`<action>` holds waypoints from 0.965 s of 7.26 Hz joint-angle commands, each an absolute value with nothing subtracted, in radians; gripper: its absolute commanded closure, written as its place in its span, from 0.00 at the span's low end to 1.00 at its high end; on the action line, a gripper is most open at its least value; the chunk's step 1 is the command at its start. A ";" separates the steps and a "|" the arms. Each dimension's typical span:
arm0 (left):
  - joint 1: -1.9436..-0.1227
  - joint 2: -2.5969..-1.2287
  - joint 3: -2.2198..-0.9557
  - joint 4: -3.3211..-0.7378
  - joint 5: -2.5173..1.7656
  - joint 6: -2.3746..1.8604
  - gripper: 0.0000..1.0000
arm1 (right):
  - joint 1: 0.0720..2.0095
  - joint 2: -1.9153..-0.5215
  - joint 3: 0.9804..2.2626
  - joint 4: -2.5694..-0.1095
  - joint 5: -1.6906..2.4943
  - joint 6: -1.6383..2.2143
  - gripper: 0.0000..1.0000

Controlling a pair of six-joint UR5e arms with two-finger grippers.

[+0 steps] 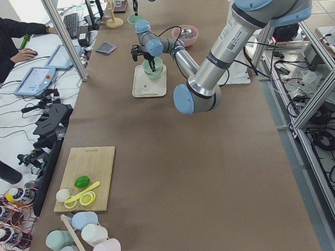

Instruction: Stack green bowls together

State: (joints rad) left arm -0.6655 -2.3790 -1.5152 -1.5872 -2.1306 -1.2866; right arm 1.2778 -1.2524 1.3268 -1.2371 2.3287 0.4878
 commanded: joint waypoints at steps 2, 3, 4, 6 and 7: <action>-0.652 -2.381 -1.493 -1.631 -2.117 -1.305 1.00 | 1.278 -1.250 1.327 -1.236 2.329 0.488 1.00; -0.652 -2.381 -1.493 -1.632 -2.117 -1.305 1.00 | 1.278 -1.250 1.327 -1.236 2.329 0.488 1.00; -0.652 -2.381 -1.485 -1.647 -2.115 -1.305 1.00 | 1.278 -1.250 1.328 -1.236 2.329 0.488 1.00; -0.650 -2.382 -1.454 -1.692 -2.115 -1.319 1.00 | 1.278 -1.252 1.327 -1.236 2.329 0.488 1.00; -0.646 -2.381 -1.454 -1.692 -2.115 -1.319 1.00 | 1.278 -1.250 1.327 -1.236 2.329 0.488 1.00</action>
